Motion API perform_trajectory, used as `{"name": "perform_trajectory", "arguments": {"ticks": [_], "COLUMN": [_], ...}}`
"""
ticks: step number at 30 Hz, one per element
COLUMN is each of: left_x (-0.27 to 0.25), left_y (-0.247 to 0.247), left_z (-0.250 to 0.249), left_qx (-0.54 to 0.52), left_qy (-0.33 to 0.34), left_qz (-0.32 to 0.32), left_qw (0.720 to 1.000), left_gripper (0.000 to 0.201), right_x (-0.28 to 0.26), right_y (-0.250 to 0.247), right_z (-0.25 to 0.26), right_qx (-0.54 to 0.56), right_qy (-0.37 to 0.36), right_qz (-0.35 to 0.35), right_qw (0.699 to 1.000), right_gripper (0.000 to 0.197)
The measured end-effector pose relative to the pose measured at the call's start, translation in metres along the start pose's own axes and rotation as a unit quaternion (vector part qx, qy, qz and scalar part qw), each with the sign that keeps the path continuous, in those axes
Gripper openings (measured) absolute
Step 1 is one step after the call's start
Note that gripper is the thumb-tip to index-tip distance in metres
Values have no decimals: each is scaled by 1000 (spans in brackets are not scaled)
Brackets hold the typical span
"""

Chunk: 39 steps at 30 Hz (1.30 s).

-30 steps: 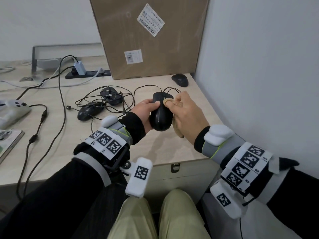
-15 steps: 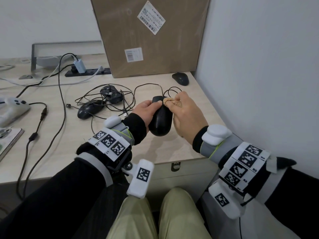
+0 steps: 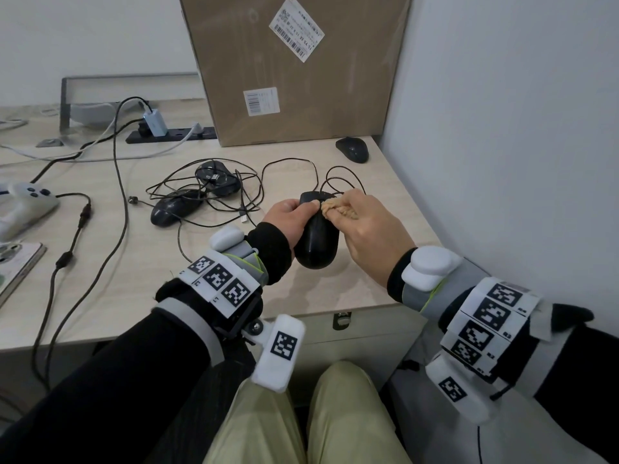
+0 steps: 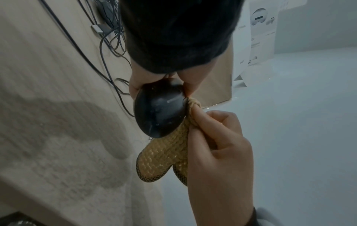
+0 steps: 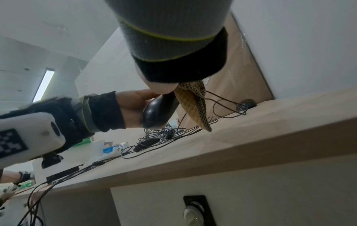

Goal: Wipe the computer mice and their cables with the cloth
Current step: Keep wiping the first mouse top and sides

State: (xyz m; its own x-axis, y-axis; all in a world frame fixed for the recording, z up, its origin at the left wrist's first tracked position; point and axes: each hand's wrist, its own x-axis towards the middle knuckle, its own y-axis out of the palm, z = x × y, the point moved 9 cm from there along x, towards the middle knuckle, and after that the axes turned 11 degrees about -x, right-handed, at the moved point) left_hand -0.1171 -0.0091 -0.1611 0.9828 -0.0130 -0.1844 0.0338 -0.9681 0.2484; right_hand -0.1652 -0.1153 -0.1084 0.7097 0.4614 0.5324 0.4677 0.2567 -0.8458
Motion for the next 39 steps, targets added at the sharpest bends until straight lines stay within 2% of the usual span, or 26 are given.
{"name": "perform_trajectory", "arguments": {"ticks": [3,6,8,13,16,18,20,23,26,31,33,36,39], "left_x": [1,3,2,2,0,-1,-1,-4,-6,0,1,1,0], "left_y": [-3,-1,3,5,4,2,3,7,9,-2,-2,-1,2], "left_z": [-6,-12,-15,-13,-4,0,2,1,3,2,0,-3,-7], "left_qx": [0,10,23,1,-23,-42,-54,-47,-53,-47,-44,-41,-25], "left_qy": [5,13,17,0,-16,-31,-45,-56,-60,-52,-53,-50,-44], "left_qz": [-4,-2,8,11,17,17,24,43,52,24,20,20,26], "left_qw": [1000,1000,1000,1000,999,998,997,996,995,997,997,998,998], "left_gripper": [14,12,11,11,13,22,31,23,22,21,18,23,19], "right_x": [-2,7,15,19,12,6,6,16,23,8,6,11,19], "right_y": [-7,-24,-28,-19,-23,-30,-36,-35,-23,-22,-24,-29,-21], "right_z": [7,-1,-7,-5,0,0,-11,-22,-13,9,1,-17,-15], "right_qx": [10,58,62,61,63,79,91,87,108,114,121,120,102], "right_qy": [-20,17,42,40,3,-6,41,95,69,8,34,95,89], "right_qz": [-19,-82,-95,-59,-60,-76,-92,-80,-26,-30,-47,-79,-43], "right_qw": [1000,995,993,996,996,994,991,988,991,993,991,985,990], "right_gripper": [40,40,37,27,29,34,33,26,29,36,35,27,28]}}
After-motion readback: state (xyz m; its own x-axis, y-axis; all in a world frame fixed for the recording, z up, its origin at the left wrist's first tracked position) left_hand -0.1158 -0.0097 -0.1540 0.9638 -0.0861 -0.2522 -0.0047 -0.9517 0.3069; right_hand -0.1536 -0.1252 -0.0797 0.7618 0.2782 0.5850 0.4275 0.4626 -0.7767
